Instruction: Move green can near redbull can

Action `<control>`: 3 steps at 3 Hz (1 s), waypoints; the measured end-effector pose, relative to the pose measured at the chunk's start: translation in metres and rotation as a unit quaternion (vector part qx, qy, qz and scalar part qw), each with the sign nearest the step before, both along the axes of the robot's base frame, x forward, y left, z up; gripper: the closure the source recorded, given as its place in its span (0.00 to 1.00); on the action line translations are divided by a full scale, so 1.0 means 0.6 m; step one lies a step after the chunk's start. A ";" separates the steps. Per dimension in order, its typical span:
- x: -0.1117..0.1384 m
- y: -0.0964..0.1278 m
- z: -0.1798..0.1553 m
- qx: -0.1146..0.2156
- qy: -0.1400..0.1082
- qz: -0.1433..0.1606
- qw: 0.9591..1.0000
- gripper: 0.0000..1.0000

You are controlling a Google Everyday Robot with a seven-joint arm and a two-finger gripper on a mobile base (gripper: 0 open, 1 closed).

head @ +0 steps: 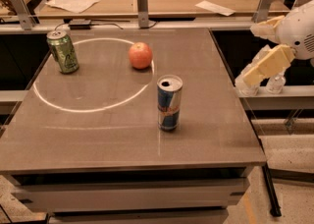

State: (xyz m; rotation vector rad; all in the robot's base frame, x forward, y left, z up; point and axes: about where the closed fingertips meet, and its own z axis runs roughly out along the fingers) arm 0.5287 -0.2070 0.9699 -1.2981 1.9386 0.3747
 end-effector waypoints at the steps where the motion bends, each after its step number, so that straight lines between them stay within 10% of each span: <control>1: 0.042 0.024 0.002 0.014 -0.007 -0.015 1.000 0.00; 3: 0.111 0.066 -0.012 -0.004 0.019 -0.103 0.995 0.00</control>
Offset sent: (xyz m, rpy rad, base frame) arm 0.1037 0.0498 -0.0166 -0.0574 0.0783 -0.4061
